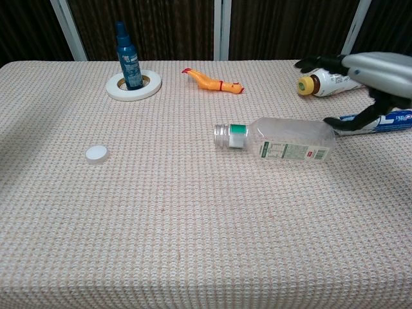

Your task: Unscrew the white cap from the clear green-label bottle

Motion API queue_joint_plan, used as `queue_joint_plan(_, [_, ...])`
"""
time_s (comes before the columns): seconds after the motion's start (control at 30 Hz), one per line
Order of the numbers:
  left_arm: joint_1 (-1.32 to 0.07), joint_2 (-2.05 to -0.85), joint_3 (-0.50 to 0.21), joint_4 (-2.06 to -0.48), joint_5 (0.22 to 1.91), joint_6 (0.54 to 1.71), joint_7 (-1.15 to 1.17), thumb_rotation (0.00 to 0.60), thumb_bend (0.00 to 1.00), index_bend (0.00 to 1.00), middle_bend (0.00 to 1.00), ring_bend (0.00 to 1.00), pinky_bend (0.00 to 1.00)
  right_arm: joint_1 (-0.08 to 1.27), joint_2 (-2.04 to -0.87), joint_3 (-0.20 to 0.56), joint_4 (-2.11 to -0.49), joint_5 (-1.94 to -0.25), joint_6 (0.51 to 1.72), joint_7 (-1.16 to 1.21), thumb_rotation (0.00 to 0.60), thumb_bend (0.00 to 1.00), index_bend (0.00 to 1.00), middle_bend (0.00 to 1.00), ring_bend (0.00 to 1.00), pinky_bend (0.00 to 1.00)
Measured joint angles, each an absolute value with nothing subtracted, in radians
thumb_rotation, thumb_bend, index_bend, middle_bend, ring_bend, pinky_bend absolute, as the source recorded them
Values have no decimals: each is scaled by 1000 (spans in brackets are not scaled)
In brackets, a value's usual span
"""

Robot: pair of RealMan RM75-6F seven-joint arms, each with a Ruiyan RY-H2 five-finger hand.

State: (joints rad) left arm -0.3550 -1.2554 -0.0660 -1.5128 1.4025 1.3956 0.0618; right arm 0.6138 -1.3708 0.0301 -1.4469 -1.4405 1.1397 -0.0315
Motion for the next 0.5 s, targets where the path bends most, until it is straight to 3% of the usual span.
queue_joint_plan(0.33, [-153, -1241, -29, -1437, 1344, 1555, -10, 600, 93, 207, 60, 0, 0, 314, -1194, -10, -1575, -1414, 1471, -20, 600, 307, 0, 93, 0, 58])
queue_joint_plan(0.5, [-112, -1237, 4, -1478, 1387, 1586, 10, 600, 93, 207, 60, 0, 0, 221, -1133, -44, -1613, -1436, 1542, -8, 600, 314, 0, 85, 0, 30])
